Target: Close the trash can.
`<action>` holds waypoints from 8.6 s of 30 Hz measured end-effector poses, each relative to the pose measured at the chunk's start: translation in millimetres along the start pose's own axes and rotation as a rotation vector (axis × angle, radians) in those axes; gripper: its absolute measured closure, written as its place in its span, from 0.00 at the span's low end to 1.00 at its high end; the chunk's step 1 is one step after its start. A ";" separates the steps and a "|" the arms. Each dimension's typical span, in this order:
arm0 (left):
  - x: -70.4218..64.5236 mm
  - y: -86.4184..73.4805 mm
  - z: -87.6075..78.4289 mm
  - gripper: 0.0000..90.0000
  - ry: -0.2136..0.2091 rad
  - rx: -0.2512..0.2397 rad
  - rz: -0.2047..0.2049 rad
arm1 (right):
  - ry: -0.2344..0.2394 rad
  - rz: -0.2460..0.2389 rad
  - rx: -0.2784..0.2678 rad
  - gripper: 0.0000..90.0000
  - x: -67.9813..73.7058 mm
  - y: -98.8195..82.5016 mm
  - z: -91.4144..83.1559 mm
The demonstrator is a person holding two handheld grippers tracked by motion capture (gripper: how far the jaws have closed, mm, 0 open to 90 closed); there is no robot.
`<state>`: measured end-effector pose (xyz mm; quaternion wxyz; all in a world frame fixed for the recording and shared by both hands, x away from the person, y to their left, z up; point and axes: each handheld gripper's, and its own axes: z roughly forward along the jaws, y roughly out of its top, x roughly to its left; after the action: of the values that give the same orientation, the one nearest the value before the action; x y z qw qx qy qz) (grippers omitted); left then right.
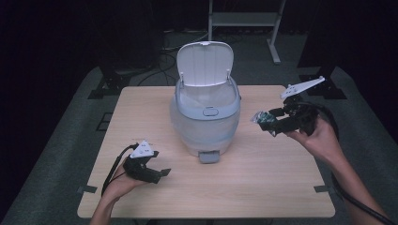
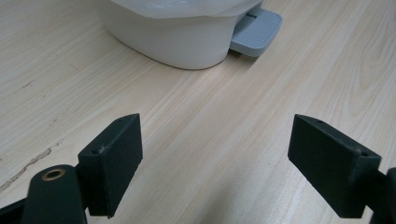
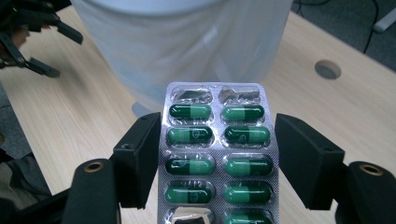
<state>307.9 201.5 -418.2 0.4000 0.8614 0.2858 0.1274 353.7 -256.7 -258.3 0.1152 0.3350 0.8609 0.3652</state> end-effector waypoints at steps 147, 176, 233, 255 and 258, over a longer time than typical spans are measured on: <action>6.3 -9.8 -5.4 0.19 0.008 0.017 -0.041 | 0.171 -0.174 0.040 0.53 12.4 157.0 74.0; 9.1 -12.5 -4.4 0.19 0.017 0.027 -0.052 | 0.159 -0.089 0.013 0.98 -18.7 140.1 40.4; 16.3 -12.8 -6.2 0.19 0.021 0.013 -0.065 | 0.037 0.063 -0.050 0.99 -89.2 193.2 39.6; 18.8 -15.1 -9.4 0.19 0.031 0.016 -0.068 | 0.092 0.041 -0.098 0.99 -79.2 207.7 45.8; 18.4 -14.8 -9.4 0.19 0.032 0.016 -0.069 | 0.103 0.033 -0.099 0.99 -76.8 207.2 45.5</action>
<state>312.7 225.9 -423.6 0.3928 0.8520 0.3226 0.1253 533.5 -177.0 -147.7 0.0811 0.3238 0.8408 0.4262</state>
